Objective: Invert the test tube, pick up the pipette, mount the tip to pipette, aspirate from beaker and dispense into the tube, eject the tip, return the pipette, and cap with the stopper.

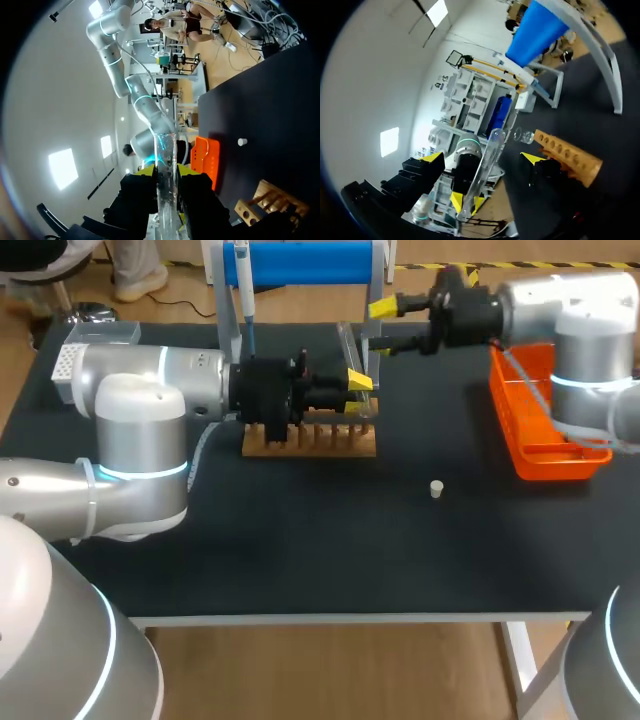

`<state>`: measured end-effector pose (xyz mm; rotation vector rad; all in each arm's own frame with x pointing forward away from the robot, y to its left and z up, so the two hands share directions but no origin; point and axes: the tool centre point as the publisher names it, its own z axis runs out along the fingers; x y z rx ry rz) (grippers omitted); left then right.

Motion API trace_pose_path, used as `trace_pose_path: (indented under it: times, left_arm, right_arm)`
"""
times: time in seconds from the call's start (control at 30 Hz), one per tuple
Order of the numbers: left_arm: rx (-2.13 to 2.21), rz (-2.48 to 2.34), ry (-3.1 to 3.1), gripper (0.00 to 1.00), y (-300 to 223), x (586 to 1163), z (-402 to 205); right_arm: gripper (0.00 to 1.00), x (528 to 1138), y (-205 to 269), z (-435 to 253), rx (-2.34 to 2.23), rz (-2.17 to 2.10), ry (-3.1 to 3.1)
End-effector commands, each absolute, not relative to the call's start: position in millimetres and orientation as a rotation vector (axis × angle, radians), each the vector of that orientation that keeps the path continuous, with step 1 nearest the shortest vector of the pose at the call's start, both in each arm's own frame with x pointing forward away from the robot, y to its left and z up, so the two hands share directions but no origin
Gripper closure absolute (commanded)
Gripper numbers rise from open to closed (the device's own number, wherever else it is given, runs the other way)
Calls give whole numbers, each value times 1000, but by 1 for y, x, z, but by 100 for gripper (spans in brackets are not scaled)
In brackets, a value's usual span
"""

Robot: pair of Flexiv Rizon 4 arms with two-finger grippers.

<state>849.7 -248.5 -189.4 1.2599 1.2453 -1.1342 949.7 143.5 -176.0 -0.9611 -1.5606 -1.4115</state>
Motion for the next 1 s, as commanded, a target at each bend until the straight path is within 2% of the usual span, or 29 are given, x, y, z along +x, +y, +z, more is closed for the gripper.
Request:
trace_pose_path:
  times: [0.03, 0.13, 0.8, 1.0]
  left_arm:
    - [1263, -1134, 1246, 100, -248, 850, -188]
    - [1263, -1134, 1246, 100, -248, 850, -188]
    - [1263, -1134, 1246, 100, -248, 850, -188]
    - [1263, -1134, 1246, 100, -248, 850, -188]
  right_arm:
    - [0, 935, 115, -169, -668, -1753, -1945]
    - [0, 938, 105, -180, -538, -1904, -2015]
    - [0, 938, 105, -180, -538, -1904, -2015]
    - [0, 918, 97, -224, -500, -1922, -2251]
